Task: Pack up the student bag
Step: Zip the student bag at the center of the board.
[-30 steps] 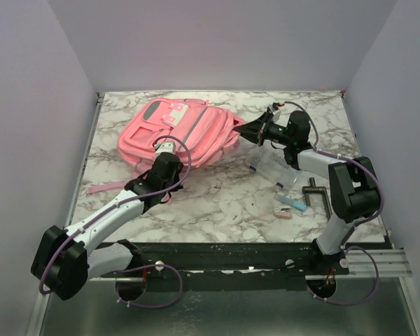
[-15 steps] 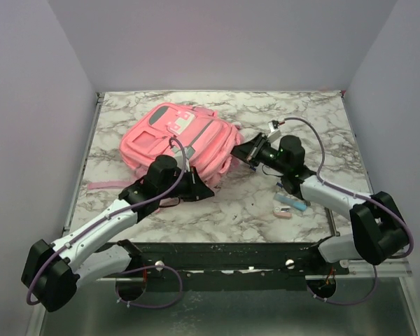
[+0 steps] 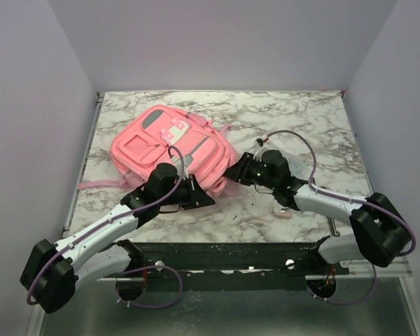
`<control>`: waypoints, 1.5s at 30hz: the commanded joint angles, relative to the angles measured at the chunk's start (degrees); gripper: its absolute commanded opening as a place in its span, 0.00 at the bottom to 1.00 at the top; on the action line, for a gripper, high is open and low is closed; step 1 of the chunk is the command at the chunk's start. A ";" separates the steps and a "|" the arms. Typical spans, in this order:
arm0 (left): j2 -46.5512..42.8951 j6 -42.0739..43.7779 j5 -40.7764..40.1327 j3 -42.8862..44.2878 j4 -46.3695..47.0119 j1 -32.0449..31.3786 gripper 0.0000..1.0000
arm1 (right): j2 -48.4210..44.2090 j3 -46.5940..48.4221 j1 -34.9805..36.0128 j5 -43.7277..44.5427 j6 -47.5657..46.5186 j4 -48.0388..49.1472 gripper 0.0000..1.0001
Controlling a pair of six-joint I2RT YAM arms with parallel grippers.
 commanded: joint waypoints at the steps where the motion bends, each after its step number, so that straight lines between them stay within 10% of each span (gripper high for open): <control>1: -1.82 -1.37 5.63 -2.16 6.63 1.26 0.00 | -2.45 0.61 0.43 -2.64 -8.59 -19.12 0.51; 4: -0.22 -0.57 5.30 -3.15 6.66 1.36 0.00 | -5.33 -2.90 0.43 -9.15 -6.56 -21.49 0.73; 14: 7.73 -2.12 7.85 -8.40 11.58 1.55 0.11 | -13.40 -13.82 2.98 -15.34 7.60 -5.01 0.82; 21: 0.45 -1.24 7.90 -11.87 11.88 2.09 0.64 | -5.80 -13.99 5.55 -16.59 9.80 3.65 0.80; 35: -17.84 3.58 -4.24 -8.24 -10.25 5.37 0.84 | 2.41 -11.31 15.27 -1.85 17.56 8.03 0.73; 45: -21.38 -3.98 -16.02 -8.71 -15.59 6.87 0.78 | 6.00 -3.72 20.37 12.82 5.76 -1.87 0.59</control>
